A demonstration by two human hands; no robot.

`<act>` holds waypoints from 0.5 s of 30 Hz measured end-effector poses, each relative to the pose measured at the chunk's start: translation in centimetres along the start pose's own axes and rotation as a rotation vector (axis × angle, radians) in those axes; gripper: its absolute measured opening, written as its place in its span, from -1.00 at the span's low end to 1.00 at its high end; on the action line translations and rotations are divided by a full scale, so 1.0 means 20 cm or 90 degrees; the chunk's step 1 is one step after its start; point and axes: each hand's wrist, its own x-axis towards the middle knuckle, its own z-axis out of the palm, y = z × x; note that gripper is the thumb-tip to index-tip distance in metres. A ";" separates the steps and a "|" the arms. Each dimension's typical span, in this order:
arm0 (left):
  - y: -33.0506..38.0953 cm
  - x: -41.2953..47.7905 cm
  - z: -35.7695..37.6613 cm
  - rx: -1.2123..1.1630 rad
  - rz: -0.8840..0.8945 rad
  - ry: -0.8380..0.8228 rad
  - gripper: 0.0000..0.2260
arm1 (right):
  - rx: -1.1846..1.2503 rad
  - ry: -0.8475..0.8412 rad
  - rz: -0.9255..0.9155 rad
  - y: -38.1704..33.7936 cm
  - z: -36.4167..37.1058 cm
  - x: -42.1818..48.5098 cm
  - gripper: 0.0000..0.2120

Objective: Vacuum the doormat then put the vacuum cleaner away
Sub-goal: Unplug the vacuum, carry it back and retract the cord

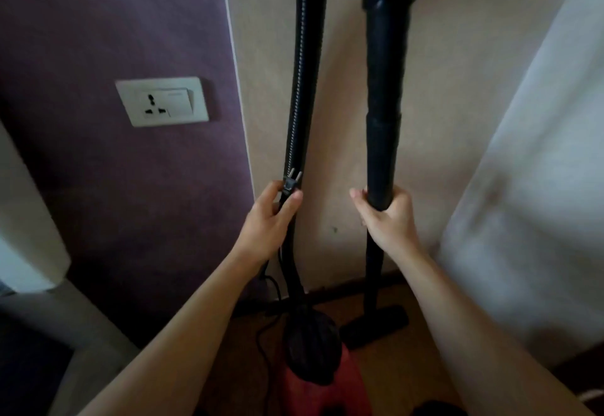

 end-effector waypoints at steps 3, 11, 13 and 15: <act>-0.25 -0.07 0.05 -0.088 -0.181 0.013 -0.89 | 0.002 0.037 0.013 0.01 -0.04 0.00 -0.46; -0.90 -0.36 0.35 -0.088 -0.458 -0.038 -0.84 | -0.031 0.093 0.012 0.01 -0.12 -0.04 -0.59; -1.00 -0.43 0.41 -0.079 -0.498 -0.026 -0.87 | -0.025 0.103 0.014 0.00 -0.11 -0.04 -0.71; -1.06 -0.49 0.46 -0.076 -0.536 -0.021 -0.74 | -0.014 0.099 0.014 0.01 -0.11 -0.05 -0.74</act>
